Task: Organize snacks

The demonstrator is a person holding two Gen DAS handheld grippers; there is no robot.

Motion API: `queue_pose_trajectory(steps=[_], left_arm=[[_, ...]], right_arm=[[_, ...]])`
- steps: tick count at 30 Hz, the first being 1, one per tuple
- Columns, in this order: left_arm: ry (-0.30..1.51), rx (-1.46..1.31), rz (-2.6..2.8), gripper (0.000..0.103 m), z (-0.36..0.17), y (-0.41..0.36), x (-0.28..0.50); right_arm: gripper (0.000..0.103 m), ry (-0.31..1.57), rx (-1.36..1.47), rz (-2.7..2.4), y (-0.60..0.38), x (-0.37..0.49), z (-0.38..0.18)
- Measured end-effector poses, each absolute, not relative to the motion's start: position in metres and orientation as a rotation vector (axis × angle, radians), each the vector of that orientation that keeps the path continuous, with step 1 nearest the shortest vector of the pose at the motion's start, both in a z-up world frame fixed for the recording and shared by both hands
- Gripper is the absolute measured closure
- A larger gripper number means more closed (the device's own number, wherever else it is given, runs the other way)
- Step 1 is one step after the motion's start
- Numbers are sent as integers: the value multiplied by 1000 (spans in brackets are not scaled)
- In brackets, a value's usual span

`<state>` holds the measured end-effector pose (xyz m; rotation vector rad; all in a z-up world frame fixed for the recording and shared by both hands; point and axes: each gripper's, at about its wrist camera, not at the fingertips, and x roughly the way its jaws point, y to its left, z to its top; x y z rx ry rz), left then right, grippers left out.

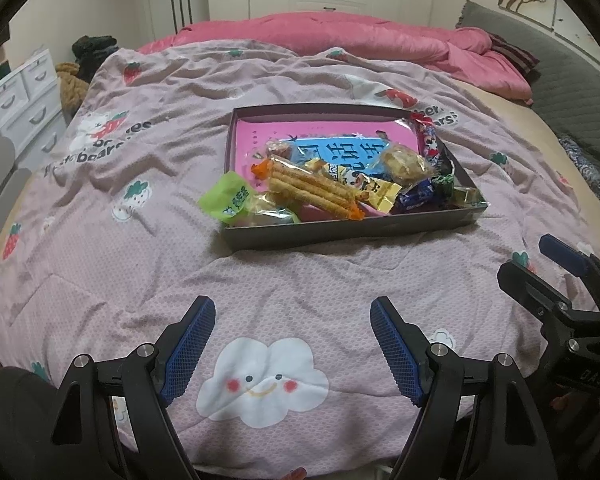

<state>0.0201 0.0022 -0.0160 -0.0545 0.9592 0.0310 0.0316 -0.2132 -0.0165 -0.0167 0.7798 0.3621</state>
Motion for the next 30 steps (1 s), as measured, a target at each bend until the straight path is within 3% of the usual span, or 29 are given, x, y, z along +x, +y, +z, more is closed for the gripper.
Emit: queue_pose_trajectory(steps=[30], left_arm=[[964,-45,39,22,-16,1,21]], right_arm=[[4,777,-20,358,-214,33,-17]])
